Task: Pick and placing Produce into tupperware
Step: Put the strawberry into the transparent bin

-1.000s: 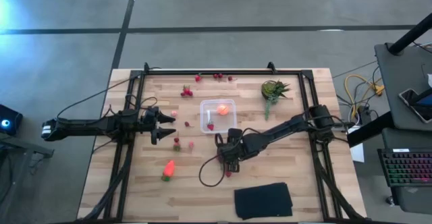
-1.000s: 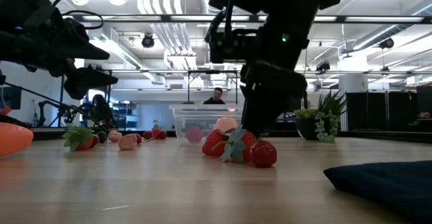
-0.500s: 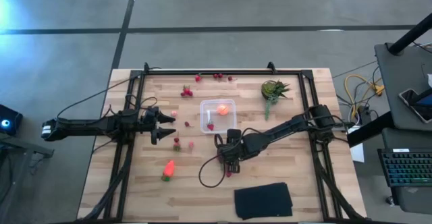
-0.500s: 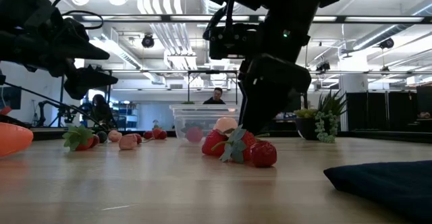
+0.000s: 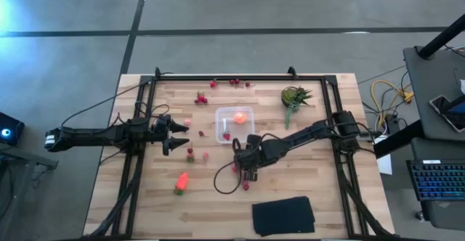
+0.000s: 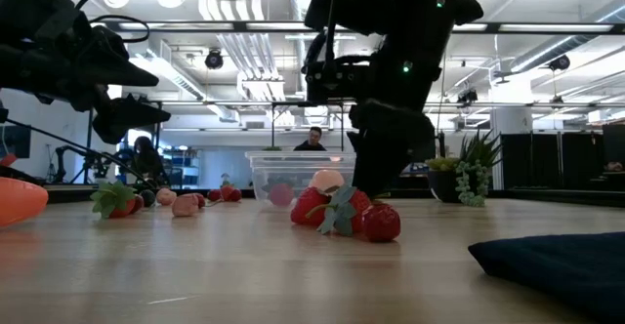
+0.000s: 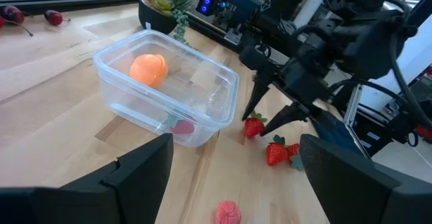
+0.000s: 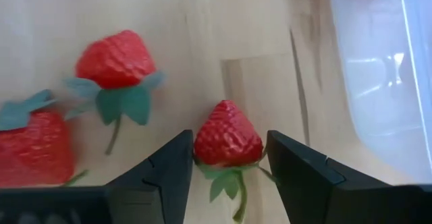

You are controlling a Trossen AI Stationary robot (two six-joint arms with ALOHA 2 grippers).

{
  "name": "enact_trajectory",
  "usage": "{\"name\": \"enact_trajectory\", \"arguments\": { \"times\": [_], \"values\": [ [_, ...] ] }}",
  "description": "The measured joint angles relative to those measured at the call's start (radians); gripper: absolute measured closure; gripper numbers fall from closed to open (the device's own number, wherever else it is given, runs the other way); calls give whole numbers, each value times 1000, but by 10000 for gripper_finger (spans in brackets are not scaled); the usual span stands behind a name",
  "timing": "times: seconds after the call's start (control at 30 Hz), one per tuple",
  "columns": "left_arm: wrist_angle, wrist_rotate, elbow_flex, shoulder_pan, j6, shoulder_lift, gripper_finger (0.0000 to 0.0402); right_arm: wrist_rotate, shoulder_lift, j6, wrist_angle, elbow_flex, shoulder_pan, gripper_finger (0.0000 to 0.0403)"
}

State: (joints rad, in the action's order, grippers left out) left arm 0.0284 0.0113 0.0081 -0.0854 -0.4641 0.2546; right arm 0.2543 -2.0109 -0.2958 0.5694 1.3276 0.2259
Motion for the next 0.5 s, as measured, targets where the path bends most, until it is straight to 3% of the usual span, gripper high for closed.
{"name": "enact_trajectory", "arguments": {
  "times": [0.3,0.5],
  "values": [
    [0,0,0,0,0,0,95,-1,0,4,-12,-7,-4,205],
    [0,0,0,0,0,0,95,-1,0,5,-3,-14,-4,234]
  ]
}}
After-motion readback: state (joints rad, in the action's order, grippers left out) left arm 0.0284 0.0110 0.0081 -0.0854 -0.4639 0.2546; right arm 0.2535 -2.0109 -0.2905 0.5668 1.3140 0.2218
